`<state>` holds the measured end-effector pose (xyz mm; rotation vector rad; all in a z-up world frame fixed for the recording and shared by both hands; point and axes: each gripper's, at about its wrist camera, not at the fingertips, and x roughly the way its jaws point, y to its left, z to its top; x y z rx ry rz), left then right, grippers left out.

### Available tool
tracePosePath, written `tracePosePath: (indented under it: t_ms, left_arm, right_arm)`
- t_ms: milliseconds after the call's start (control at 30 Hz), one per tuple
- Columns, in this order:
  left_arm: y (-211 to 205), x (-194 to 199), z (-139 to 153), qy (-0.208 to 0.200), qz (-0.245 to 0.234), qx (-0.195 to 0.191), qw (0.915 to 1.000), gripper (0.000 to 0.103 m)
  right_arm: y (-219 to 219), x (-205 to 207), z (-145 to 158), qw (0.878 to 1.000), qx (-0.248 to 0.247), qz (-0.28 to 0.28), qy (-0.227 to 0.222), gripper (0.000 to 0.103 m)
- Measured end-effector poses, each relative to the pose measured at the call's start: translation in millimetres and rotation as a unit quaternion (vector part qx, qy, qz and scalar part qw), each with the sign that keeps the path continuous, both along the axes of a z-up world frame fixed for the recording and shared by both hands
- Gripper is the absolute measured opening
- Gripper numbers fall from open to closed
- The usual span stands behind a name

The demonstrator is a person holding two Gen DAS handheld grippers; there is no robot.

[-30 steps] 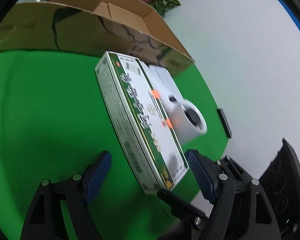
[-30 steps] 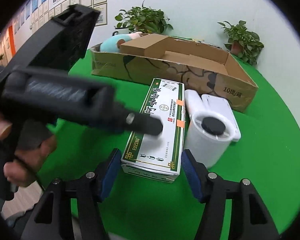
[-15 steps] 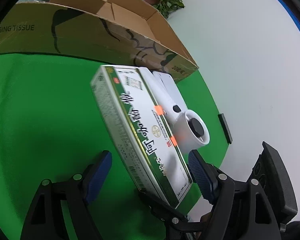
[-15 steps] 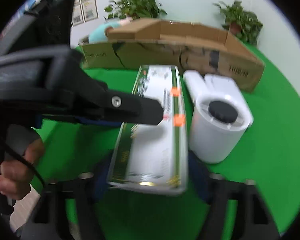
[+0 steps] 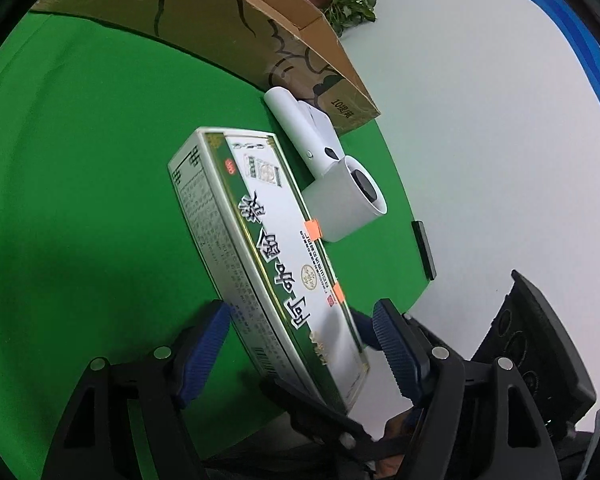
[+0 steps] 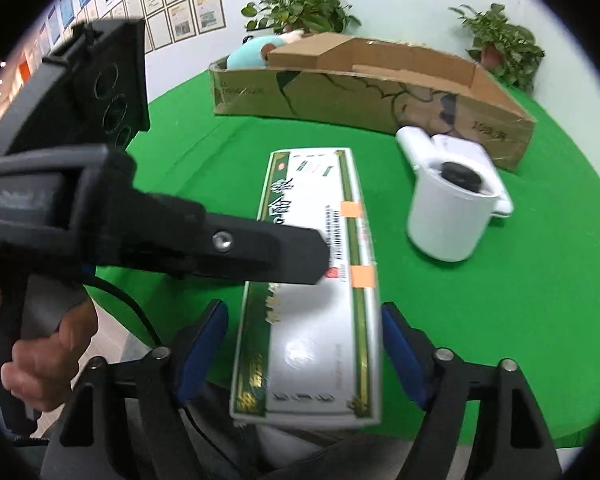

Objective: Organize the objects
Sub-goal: 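Grasp the green-and-white medicine box with the right tool and lift it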

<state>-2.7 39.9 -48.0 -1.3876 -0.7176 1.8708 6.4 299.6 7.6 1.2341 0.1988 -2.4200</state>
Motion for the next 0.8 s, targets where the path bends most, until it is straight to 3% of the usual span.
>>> tracePosePath:
  t_ms: [100,200,300,500,800]
  left_arm:
    - [-6,4,3,0.000,0.003,0.000,1.0000,0.073]
    - [-9,8,5,-0.002,0.015,-0.001,0.9999,0.071]
    - [-7,8,5,-0.004,0.010,-0.016,0.9998,0.057]
    - [-5,12,6,-0.006,0.006,-0.026,0.9996,0.048]
    - [0,7,50,0.058,-0.003,-0.048,0.9972,0.045]
  right_arm:
    - [3,-5,-1,1.000,-0.002,-0.012,-0.005,0.063]
    - [13,-5,1,0.998,-0.041,-0.029,-0.026,0.063]
    - [21,-4,3,0.994,-0.094,-0.030,-0.047,0.063]
    - [19,5,4,0.994,-0.098,-0.033,-0.041,0.062]
    - [15,7,28,0.995,-0.084,-0.046,0.016,0.061]
